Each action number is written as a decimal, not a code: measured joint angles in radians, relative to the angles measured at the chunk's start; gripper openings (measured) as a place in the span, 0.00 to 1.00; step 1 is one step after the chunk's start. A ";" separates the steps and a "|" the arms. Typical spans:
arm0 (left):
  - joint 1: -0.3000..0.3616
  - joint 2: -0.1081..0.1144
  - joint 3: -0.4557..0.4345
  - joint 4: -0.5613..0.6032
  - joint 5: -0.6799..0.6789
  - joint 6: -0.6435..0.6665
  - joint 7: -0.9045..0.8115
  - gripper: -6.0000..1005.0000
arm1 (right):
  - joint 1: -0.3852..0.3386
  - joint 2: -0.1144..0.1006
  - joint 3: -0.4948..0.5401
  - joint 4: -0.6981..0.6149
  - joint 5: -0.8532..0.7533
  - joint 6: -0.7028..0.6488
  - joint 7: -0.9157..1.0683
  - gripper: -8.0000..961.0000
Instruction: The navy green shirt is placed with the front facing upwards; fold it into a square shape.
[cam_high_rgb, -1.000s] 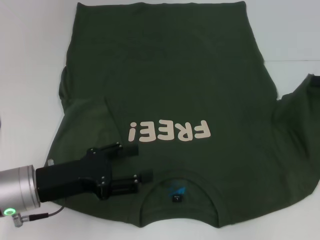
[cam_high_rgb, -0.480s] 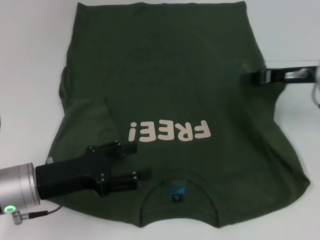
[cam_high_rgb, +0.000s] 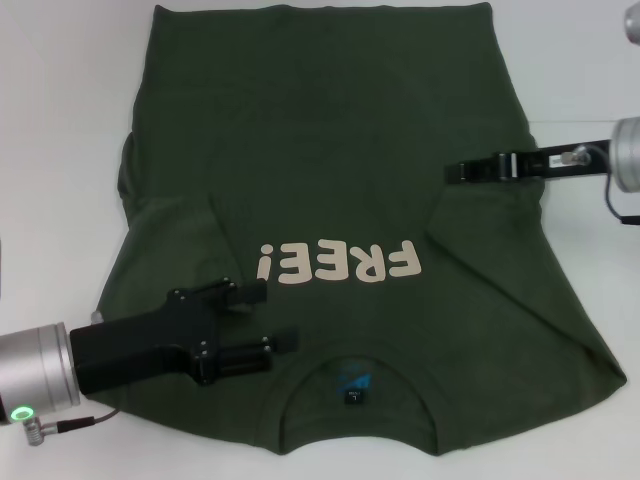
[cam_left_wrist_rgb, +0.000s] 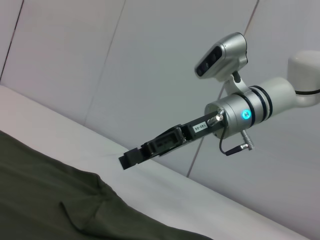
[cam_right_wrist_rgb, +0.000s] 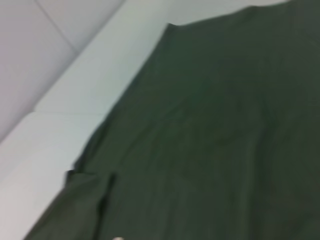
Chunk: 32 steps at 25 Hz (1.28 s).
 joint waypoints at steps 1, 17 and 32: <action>0.000 0.000 0.000 0.000 0.000 -0.002 0.000 0.86 | -0.006 -0.010 -0.001 0.000 -0.005 0.000 0.015 0.32; -0.002 0.000 0.002 -0.008 0.002 -0.009 0.001 0.86 | -0.150 -0.071 0.022 -0.001 -0.072 -0.128 0.142 0.90; -0.003 0.000 0.008 -0.010 0.001 -0.009 -0.004 0.86 | -0.215 -0.059 0.051 0.004 -0.072 -0.144 0.133 0.91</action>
